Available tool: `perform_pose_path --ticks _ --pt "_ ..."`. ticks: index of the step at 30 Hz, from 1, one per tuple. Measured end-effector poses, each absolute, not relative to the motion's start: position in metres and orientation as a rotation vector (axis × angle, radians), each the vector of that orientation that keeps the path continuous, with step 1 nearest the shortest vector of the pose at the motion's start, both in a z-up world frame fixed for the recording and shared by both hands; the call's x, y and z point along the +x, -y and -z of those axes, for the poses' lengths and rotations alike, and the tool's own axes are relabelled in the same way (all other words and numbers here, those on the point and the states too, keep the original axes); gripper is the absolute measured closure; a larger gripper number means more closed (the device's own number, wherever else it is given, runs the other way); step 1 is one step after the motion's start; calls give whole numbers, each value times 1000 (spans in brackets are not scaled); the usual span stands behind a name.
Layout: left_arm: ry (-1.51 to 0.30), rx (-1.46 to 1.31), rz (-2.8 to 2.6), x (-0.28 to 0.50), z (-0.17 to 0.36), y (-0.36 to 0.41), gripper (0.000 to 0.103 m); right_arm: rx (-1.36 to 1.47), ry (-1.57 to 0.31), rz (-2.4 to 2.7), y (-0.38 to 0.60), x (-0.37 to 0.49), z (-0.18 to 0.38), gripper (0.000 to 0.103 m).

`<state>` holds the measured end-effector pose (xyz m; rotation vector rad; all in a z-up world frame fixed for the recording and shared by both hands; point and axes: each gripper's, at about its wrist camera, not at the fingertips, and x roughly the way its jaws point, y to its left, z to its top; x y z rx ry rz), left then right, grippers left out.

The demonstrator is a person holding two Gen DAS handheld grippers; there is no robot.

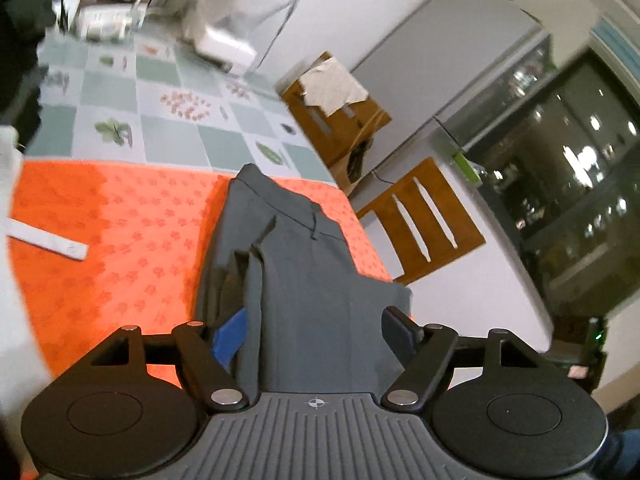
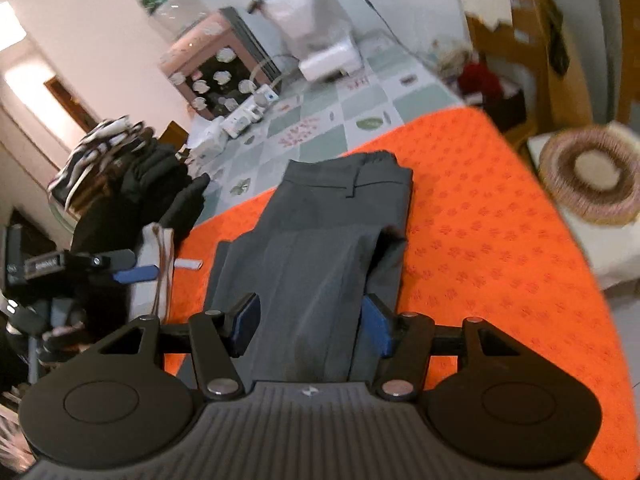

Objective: Fold clothes
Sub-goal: 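Lower the leg ends onto the waistband and open both tools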

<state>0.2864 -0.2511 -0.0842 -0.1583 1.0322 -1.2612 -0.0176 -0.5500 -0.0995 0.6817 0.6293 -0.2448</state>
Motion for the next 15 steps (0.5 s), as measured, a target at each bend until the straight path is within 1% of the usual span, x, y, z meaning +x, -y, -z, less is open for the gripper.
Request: perform_pose_path --ticks 8,15 --pt "-889 -7 1330 210 62 184 25 537 -586 307 446 -89 71 40" --pt "-752 221 1345 141 82 143 25 425 -621 325 355 -121 87 41"
